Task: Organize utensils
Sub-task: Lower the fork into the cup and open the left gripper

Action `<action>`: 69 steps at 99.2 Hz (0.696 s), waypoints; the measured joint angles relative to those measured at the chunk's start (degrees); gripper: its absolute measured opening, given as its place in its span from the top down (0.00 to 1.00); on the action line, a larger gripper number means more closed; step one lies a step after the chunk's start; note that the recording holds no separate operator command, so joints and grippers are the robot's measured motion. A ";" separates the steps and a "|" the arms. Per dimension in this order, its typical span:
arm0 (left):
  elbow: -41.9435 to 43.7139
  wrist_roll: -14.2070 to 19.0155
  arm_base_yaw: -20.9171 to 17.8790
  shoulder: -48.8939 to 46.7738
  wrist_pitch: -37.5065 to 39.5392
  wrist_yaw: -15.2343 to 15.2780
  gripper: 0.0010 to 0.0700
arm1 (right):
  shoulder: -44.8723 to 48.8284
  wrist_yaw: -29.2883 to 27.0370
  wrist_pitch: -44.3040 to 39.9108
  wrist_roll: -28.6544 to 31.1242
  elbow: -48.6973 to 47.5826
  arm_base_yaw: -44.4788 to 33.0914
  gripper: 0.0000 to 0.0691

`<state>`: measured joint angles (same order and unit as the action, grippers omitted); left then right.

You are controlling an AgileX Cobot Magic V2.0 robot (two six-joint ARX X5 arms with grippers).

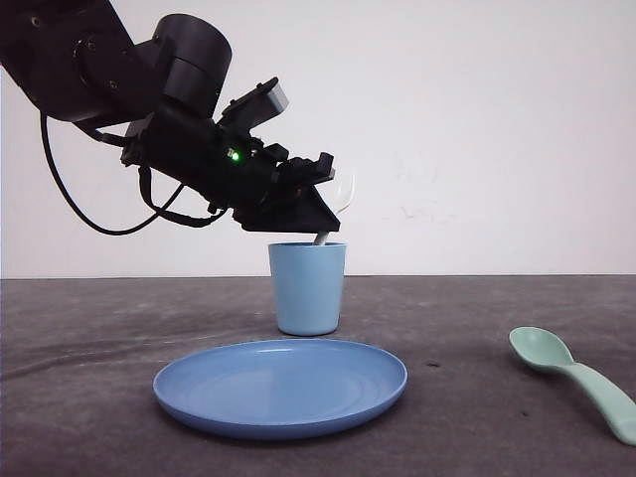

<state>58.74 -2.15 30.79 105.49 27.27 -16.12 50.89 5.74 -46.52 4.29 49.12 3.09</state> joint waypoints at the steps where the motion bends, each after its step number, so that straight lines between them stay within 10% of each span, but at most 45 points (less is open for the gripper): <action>1: 0.00 0.00 0.00 0.00 0.02 0.00 0.83 | 0.00 0.00 -0.04 0.00 0.00 0.00 0.05; 18: 0.00 0.15 0.00 -0.02 -0.09 0.07 0.64 | 0.00 0.00 -0.04 -0.02 0.00 0.00 0.05; 69: -0.15 0.24 -4.76 -21.86 -25.97 2.91 0.62 | 7.34 10.95 0.02 -0.09 0.00 0.02 0.05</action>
<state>58.59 -1.91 26.02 83.64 1.30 -13.21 58.24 16.69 -46.50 4.21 49.12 3.11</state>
